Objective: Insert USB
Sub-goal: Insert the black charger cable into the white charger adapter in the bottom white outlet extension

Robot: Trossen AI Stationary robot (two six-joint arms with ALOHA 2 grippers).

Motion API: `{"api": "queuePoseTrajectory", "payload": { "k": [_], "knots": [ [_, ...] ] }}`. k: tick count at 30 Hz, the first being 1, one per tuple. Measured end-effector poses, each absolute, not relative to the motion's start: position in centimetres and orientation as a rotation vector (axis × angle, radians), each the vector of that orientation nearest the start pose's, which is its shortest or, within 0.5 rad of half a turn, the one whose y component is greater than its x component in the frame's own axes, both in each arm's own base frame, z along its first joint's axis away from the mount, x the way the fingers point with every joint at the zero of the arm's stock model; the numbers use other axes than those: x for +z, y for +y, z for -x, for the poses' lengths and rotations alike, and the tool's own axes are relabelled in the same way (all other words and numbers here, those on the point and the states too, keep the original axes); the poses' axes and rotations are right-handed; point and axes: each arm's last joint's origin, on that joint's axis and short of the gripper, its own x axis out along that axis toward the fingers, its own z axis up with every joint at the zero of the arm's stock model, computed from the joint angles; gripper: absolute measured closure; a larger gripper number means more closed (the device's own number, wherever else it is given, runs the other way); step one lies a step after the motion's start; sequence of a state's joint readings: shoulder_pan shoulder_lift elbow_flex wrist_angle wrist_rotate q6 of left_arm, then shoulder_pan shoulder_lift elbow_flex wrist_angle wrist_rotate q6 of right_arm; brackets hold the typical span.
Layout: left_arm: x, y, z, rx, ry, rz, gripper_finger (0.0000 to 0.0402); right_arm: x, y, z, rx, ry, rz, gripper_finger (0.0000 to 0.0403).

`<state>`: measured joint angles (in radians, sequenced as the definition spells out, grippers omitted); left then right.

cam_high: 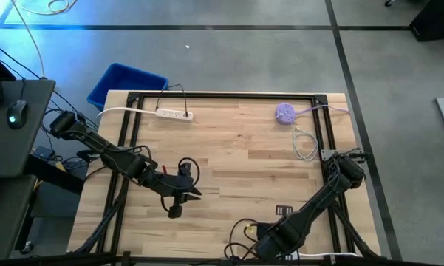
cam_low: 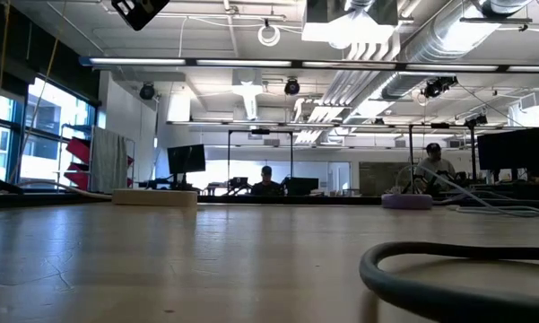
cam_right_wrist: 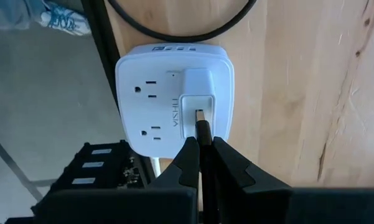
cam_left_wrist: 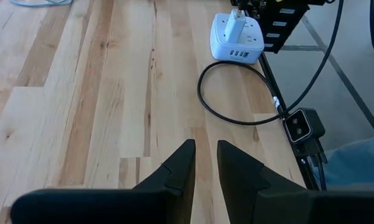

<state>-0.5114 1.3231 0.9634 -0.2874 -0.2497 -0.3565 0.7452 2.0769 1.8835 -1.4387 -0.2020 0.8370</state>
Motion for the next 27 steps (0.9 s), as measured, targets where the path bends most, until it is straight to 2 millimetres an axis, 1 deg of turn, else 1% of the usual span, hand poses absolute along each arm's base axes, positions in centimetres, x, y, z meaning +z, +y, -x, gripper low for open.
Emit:
{"api": "queuePoseTrajectory", "payload": {
  "k": [7, 12, 27],
  "knots": [
    [27.16, -13.17, -24.96, -0.138, 0.635, 0.102, 0.0355, 24.66, 27.31, -28.64, 0.005, 1.763, -0.149, 0.0403],
    [27.16, -13.17, -24.96, -0.137, 0.635, 0.102, 0.0355, 24.64, 27.25, -28.67, -0.032, 1.747, -0.149, 0.0403],
    [27.16, -13.17, -24.96, -0.135, 0.634, 0.101, 0.0355, 24.58, 27.39, -28.71, -0.021, 1.738, -0.145, 0.0403]
  ]
}}
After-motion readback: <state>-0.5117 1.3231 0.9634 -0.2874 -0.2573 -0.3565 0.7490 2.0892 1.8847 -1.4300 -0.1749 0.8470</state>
